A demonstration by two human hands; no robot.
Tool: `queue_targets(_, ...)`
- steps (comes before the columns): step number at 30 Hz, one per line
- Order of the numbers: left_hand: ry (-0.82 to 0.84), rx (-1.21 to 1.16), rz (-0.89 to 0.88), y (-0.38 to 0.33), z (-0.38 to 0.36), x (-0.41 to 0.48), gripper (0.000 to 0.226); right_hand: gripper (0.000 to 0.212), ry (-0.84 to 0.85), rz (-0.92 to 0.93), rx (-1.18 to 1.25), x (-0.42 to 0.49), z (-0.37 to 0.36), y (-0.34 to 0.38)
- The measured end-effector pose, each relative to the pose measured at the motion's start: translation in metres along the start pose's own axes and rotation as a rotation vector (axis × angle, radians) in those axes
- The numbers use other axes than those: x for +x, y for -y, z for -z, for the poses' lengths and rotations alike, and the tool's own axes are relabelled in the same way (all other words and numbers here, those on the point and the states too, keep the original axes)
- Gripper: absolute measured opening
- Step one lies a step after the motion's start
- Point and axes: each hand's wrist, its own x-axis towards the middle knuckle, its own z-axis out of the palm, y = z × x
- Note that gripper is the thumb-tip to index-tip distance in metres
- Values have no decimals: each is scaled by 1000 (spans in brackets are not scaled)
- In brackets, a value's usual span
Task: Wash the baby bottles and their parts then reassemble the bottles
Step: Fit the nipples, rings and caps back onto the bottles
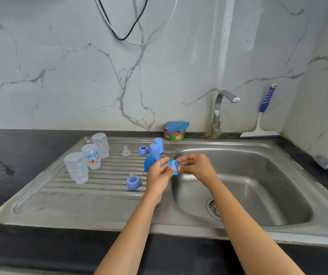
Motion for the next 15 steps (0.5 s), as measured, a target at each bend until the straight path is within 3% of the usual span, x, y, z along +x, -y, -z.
queue_targets(4, -52, -102, 17, 4, -1, -1, 30, 17, -87, 28, -7, 1, -14, 6)
queue_targets(8, 52, -292, 66, -1, 1, -3, 27, 12, -129, 58, 15, 0, -21, 4)
queue_targets(15, 108, -257, 64, -5, 1, -1, 16, 7, -234, 138, -154, -3, -25, 0)
